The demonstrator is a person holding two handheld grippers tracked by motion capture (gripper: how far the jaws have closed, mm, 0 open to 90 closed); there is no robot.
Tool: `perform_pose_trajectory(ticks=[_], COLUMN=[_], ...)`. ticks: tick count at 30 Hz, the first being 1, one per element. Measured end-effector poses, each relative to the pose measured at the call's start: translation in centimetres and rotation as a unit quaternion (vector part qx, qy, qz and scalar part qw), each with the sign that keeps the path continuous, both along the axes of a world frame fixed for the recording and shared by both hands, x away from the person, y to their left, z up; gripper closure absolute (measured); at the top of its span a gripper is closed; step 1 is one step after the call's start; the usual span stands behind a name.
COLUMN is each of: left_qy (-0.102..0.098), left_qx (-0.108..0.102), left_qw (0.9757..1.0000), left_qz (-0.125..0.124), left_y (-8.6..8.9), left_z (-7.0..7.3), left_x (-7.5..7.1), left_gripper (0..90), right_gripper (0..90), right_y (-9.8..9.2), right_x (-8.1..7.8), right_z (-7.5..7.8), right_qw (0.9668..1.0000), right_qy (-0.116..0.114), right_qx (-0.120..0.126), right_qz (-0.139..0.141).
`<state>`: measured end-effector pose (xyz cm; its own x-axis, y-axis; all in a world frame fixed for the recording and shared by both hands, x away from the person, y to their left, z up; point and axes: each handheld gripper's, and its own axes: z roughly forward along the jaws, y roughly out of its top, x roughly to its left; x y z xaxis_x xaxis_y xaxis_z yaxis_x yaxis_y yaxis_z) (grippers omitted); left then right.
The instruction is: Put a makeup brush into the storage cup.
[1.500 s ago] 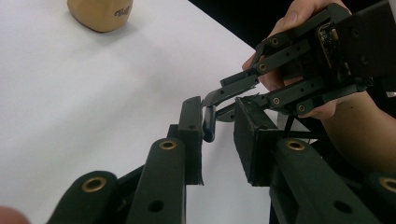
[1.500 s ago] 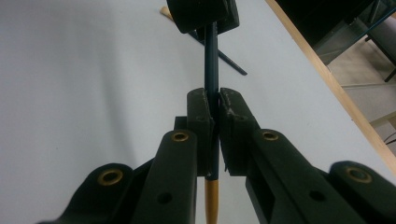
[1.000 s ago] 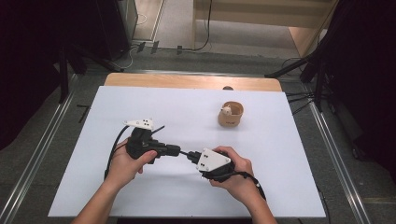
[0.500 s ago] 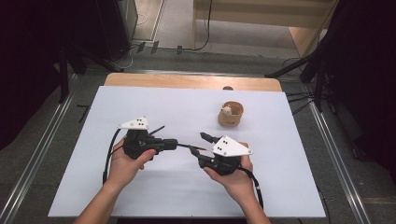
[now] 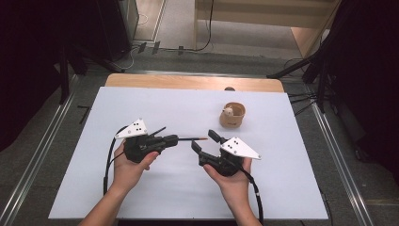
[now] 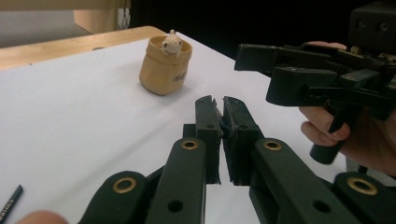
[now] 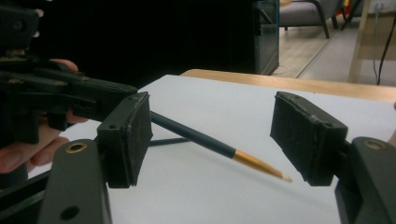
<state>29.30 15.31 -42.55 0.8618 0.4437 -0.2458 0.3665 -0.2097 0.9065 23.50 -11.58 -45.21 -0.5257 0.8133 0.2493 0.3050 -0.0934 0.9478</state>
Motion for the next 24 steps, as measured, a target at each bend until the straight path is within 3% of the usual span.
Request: perform_pose_trajectory(ticks=[3,4,7,11,15,17,24], left_qy=[-0.014,-0.019,-0.028,-0.041,-0.058,-0.064,-0.075], left_qx=[-0.004,-0.006,-0.014,-0.021,-0.034,-0.04,-0.048], left_qw=[0.9999,0.9997,0.9993,0.9985,0.9972,0.9966,0.9957], left_qz=[0.009,0.011,0.02,0.03,0.034,0.035,0.027], left_y=[0.0,0.1,0.2,0.2,0.2,0.1,-0.3], left_z=[0.0,0.0,-0.1,-0.1,-0.2,-0.3,-0.6], left_x=[-0.1,-0.2,-0.3,-0.5,-0.7,-0.8,-1.2], left_gripper=[86.6,86.6,86.6,86.6,86.6,86.6,86.5], right_gripper=[29.8,29.8,28.6,26.5,24.5,23.7,20.9], right_y=[0.0,0.0,0.1,0.4,0.7,0.7,0.3], right_x=[-0.2,-0.2,-0.6,-0.7,-0.6,-0.5,-0.1], right_z=[-0.4,-0.4,-0.8,-1.1,-1.6,-1.9,-2.3], right_qw=[0.999,0.999,0.9966,0.9947,0.9901,0.9871,0.97], right_qy=[0.015,0.015,0.031,0.043,0.069,0.079,0.115], right_qx=[0.03,0.03,0.061,0.077,0.113,0.131,0.21], right_qz=[-0.028,-0.028,-0.046,-0.053,-0.047,-0.047,-0.041])
